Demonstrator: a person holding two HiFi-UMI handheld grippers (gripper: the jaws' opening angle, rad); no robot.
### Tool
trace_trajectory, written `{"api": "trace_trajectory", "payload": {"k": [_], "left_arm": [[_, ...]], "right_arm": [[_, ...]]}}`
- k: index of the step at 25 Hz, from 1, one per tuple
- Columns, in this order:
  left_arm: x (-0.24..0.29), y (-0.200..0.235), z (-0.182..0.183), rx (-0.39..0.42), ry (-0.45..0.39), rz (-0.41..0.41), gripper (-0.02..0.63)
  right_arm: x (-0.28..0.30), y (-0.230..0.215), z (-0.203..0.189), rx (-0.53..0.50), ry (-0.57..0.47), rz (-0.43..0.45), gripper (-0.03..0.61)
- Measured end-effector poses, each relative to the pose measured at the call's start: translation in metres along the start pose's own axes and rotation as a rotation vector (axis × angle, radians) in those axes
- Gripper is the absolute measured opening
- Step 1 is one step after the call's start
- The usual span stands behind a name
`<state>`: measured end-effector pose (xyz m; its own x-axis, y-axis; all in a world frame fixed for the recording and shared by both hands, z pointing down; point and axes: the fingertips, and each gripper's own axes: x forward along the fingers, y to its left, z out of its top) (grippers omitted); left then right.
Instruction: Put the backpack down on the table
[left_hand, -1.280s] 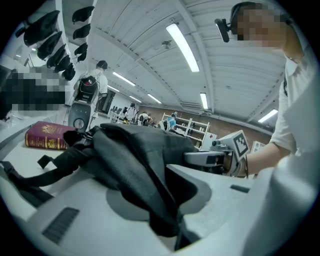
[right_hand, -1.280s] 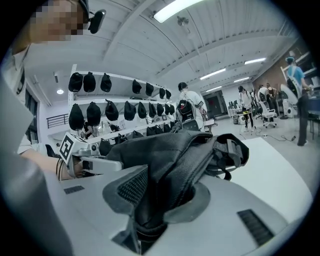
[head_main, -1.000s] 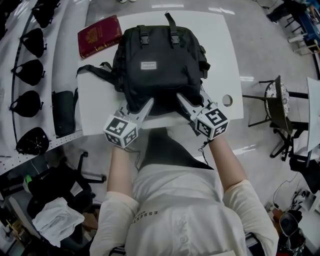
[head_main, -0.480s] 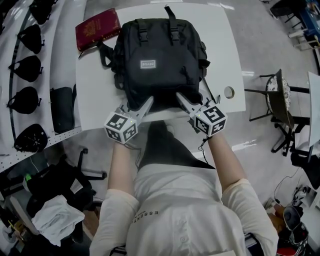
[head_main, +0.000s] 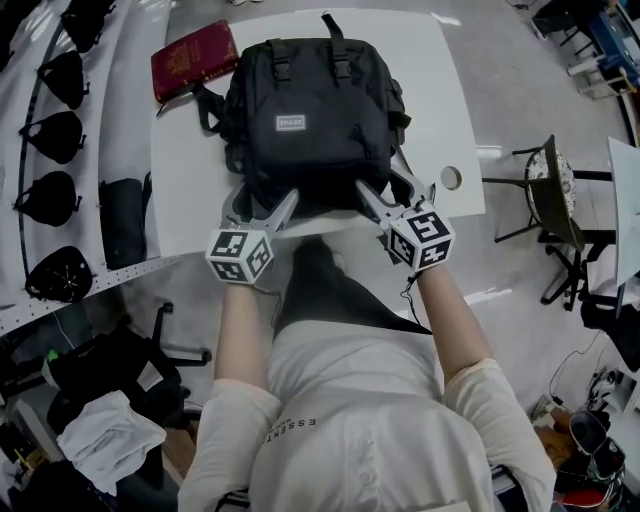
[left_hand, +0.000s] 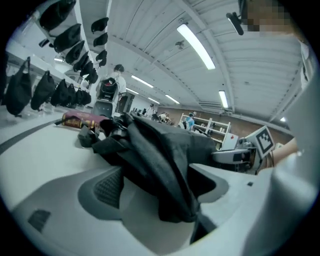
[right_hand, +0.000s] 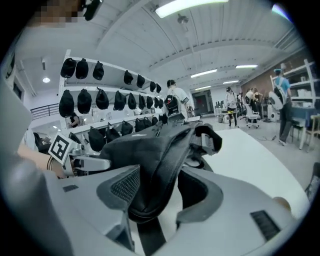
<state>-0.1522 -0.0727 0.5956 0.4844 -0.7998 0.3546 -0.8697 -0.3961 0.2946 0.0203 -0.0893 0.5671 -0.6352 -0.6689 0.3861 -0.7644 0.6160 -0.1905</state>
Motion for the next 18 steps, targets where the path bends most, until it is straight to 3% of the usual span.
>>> {"api": "trace_trajectory", "payload": {"k": [6,12,14,18], "left_arm": [[-0.044,0.005,0.03,0.027,-0.101,0.128,0.393],[-0.062,-0.029,0.075,0.167,-0.133,0.042,0.388],[-0.066,-0.046,0.087,0.213,-0.121,-0.001,0.345],[-0.073,-0.071,0.111,0.264,-0.138,-0.03,0.209]], "right_arm": [[-0.03,-0.012,0.031,-0.024,-0.088,-0.095,0.233],[-0.048,0.01,0.068,-0.089,-0.163,-0.058,0.233],[-0.052,0.022,0.079,-0.075,-0.181,-0.007,0.223],[-0.065,0.039,0.106,-0.085,-0.223,0.049,0.125]]}}
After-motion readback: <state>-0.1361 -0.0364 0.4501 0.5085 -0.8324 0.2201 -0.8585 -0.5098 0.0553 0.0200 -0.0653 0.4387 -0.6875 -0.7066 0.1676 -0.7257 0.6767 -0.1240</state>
